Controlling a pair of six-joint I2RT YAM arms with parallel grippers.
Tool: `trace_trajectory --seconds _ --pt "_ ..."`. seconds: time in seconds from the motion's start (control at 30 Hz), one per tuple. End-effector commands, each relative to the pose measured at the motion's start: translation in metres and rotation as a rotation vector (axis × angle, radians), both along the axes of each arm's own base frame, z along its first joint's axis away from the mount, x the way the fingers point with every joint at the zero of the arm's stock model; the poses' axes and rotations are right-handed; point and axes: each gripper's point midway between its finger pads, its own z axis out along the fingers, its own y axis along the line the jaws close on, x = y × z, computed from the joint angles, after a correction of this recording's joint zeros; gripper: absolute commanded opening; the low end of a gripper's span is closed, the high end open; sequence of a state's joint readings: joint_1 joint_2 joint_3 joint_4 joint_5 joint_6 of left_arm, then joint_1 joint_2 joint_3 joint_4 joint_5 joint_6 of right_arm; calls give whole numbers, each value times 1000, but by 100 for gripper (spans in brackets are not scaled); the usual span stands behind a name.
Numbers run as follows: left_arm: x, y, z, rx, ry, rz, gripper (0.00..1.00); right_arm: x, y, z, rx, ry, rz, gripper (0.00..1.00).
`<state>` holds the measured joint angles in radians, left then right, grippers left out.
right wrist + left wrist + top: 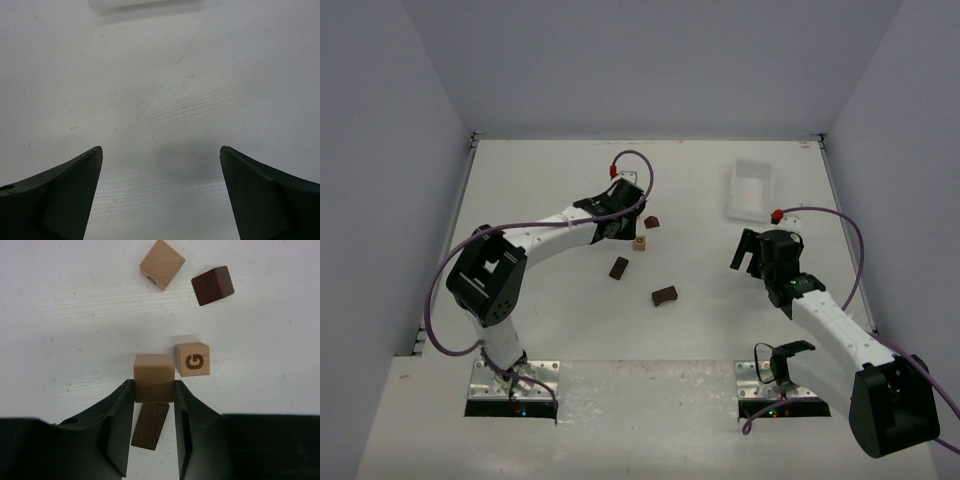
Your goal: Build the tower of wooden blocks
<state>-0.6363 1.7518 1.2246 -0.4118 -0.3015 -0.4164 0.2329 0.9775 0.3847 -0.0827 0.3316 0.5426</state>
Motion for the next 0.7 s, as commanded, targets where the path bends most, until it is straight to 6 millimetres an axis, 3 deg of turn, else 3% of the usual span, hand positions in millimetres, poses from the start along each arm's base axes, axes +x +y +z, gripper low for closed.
trace_trajectory --seconds 0.0,0.2,0.67 --pt "-20 -26 36 -6 -89 -73 7 12 2 19 16 -68 -5 99" --pt "-39 -48 51 -31 -105 -172 0 12 2 20 19 -77 -9 99" --pt "-73 -91 78 -92 -164 -393 0 13 4 20 26 -73 -2 99"
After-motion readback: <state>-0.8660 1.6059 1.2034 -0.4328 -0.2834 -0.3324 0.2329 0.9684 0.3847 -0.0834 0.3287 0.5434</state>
